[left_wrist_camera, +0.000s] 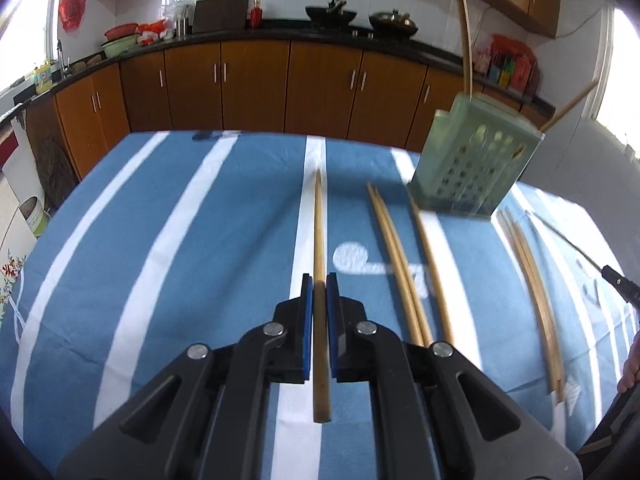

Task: Organize utensils
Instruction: 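Lift the held chopsticks upright with both grippers toward the green holder, then insert the chopsticks into the green holder and open both grippers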

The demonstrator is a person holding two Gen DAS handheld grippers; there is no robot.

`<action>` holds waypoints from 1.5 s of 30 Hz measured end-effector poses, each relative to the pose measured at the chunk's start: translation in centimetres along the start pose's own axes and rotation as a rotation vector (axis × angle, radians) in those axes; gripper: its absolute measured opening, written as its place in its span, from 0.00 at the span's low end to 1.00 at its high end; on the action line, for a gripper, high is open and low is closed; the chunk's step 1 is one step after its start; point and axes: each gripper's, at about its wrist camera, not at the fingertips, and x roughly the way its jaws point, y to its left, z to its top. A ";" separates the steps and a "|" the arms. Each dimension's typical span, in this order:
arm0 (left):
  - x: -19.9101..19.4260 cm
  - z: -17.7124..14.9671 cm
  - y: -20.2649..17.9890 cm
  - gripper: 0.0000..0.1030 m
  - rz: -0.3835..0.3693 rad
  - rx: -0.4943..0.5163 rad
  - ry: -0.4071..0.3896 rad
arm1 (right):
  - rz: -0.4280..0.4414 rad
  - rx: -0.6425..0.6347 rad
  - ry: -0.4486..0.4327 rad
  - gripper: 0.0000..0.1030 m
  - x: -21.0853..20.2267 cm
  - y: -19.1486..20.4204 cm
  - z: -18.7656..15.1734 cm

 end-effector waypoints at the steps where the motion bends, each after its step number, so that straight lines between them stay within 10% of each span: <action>1: -0.6 0.4 0.0 0.07 -0.005 -0.006 -0.022 | 0.002 0.003 -0.018 0.07 -0.6 0.0 0.4; 16: -6.7 5.9 0.4 0.07 -0.051 -0.081 -0.234 | 0.032 0.017 -0.194 0.07 -4.8 0.2 4.6; 29: -5.6 5.1 -0.5 0.07 -0.021 0.022 -0.153 | 0.035 0.017 -0.186 0.07 -4.5 0.4 4.5; 45: -8.8 8.0 -1.0 0.07 -0.044 0.023 -0.233 | 0.048 -0.010 -0.238 0.07 -5.9 1.2 6.6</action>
